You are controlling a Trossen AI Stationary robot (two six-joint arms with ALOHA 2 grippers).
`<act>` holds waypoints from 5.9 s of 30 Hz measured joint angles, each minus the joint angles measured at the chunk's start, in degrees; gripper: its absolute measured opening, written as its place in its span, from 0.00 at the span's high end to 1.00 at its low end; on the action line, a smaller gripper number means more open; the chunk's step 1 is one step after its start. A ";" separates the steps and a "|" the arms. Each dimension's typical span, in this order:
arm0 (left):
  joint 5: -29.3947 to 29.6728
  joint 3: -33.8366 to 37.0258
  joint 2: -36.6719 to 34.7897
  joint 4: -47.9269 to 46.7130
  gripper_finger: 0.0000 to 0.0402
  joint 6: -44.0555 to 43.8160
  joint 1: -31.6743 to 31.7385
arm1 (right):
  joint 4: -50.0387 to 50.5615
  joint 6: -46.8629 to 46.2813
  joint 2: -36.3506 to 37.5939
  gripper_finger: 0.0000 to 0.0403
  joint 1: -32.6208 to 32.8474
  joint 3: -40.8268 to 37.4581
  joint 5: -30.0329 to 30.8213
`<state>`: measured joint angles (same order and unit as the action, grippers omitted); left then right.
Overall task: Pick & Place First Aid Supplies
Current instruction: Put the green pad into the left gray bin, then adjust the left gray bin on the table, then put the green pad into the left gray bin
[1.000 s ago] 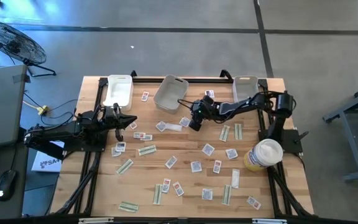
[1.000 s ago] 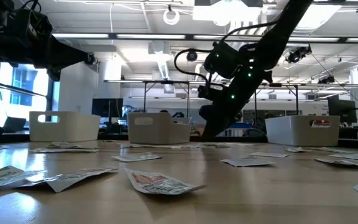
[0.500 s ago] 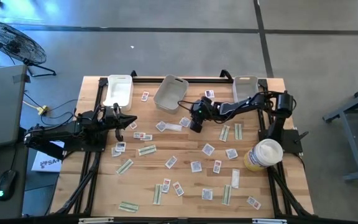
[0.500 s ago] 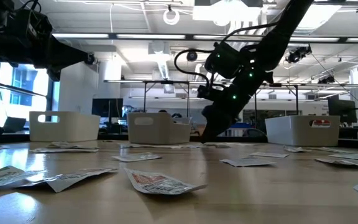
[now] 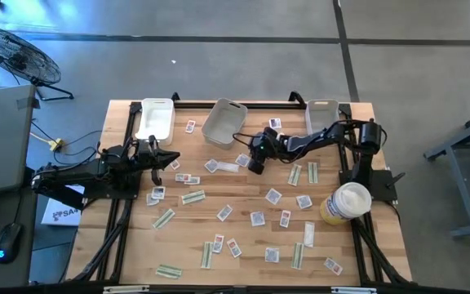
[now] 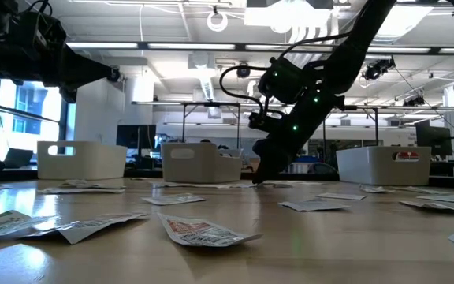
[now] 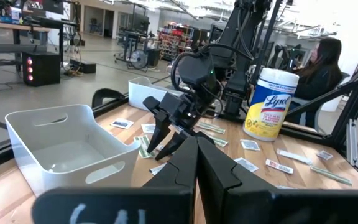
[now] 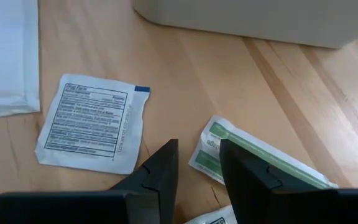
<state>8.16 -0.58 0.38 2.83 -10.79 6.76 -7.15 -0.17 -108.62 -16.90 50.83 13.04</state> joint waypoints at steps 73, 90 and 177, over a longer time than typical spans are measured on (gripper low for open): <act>-0.02 0.00 -0.01 0.00 1.00 -0.01 -0.01 | 9.36 8.01 -9.16 0.51 4.99 33.51 -1.23; -0.03 0.00 -0.01 0.00 1.00 -0.01 -0.01 | 20.49 8.03 -8.75 0.45 4.10 33.46 7.15; 0.02 0.00 -0.02 0.00 1.00 -0.02 -0.02 | 63.48 8.14 7.61 0.67 5.30 6.52 0.31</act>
<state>8.19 -0.58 0.36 2.83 -10.81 6.75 56.33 7.97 -101.01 -11.60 57.35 13.35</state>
